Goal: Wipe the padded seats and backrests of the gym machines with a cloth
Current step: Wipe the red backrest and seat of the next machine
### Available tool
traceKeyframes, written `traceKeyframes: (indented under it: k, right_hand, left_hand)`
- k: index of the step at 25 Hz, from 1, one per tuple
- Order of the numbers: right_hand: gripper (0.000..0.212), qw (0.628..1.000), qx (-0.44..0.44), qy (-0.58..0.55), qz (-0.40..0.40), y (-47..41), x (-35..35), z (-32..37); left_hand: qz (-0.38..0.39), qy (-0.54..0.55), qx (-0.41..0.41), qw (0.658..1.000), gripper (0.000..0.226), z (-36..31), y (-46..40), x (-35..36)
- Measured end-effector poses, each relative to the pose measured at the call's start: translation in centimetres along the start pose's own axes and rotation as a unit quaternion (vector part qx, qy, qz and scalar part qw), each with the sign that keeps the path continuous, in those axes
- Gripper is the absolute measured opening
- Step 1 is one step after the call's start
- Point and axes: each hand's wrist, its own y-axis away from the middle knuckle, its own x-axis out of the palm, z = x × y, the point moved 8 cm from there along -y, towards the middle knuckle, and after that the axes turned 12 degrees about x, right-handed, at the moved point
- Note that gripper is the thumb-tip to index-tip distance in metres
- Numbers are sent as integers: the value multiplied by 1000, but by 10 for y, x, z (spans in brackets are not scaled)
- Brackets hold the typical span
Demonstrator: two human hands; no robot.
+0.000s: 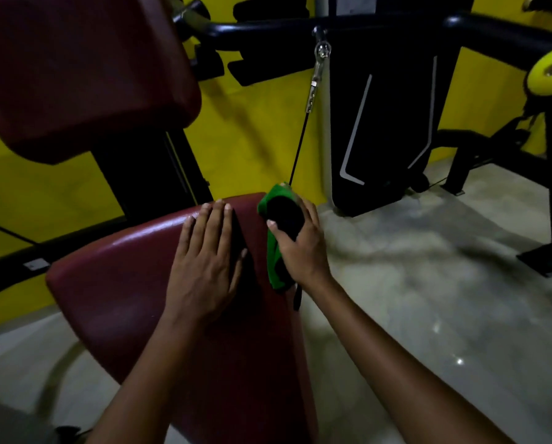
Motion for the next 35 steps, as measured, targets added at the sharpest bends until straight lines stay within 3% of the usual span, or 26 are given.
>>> traceKeyframes:
  k: [4, 7, 9, 12, 15, 17, 21, 23, 26, 30, 33, 35]
  right_hand:
    - [57, 991, 113, -71, 2, 51, -1, -86]
    - [43, 984, 159, -78, 2, 50, -3, -99]
    - [39, 986, 141, -94, -3, 25, -2, -64]
    - [52, 996, 53, -61, -35, -8, 3, -5]
    - [58, 997, -18, -9, -70, -3, 7, 3]
    - [58, 997, 11, -37, -68, 12, 2, -28]
    - [49, 984, 159, -80, -29, 57, 2, -111]
    - [48, 980, 180, -77, -28, 60, 1, -121]
    - [43, 987, 139, -69, -41, 32, -2, -83]
    - [55, 997, 30, -35, -64, 14, 0, -34]
    - [54, 996, 14, -60, -69, 46, 0, -66]
    - [54, 994, 63, -66, -63, 71, 2, -118]
  left_hand:
    - [-30, -41, -3, 999, 63, -2, 3, 9]
    - [-36, -46, -5, 998, 64, -3, 2, 8]
    - [-35, -46, -3, 998, 64, -2, 3, 9]
    - [-30, -47, 2, 998, 65, -2, 4, 11]
    - [-27, -44, 2, 999, 65, -1, 4, 12]
    - [-30, -39, 2, 999, 65, -2, 3, 12]
    - [-39, -33, 5, 999, 65, -1, 5, 13]
    - [-46, -31, 6, 998, 65, -1, 5, 13]
    - [-64, -8, 4, 998, 63, -2, 6, 9]
    - [-88, 19, -1, 996, 60, -5, 12, 9]
    - [-91, 31, -21, 995, 59, -14, 25, 11]
    - [-87, 25, -25, 996, 59, -26, 38, 16]
